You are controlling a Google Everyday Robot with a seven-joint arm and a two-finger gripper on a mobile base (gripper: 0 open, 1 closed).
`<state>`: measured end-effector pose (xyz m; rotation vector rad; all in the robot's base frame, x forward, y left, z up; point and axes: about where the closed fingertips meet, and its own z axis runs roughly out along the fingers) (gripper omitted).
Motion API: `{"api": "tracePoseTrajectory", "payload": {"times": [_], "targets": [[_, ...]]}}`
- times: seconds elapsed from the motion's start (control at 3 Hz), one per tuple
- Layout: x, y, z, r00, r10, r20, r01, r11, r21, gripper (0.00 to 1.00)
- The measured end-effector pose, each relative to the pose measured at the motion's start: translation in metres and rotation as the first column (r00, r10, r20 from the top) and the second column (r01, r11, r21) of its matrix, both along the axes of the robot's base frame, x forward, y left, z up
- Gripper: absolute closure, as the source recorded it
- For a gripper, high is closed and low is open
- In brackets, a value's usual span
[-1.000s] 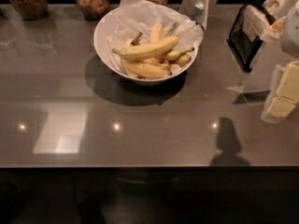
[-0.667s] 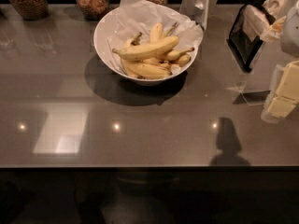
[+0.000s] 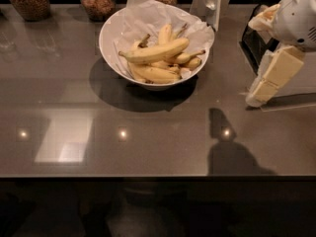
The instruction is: Pick banana from white bowl
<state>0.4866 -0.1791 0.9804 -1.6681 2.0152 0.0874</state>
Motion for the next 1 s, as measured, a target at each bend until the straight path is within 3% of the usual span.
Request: {"api": "tracePoseTrajectory", "payload": {"times": [0.33,0.67,1.0], "targets": [[0.031,0.028,0.003,0.9971,0.072,0.024,-0.075,0.991,0.110,0.00],[0.056,0.058,0.007,0.9873,0.156,0.031,-0.159,0.973,0.168,0.00],[0.074,0.090,0.009,0.9686,0.247,0.031,-0.248,0.950,0.190,0.00]]}}
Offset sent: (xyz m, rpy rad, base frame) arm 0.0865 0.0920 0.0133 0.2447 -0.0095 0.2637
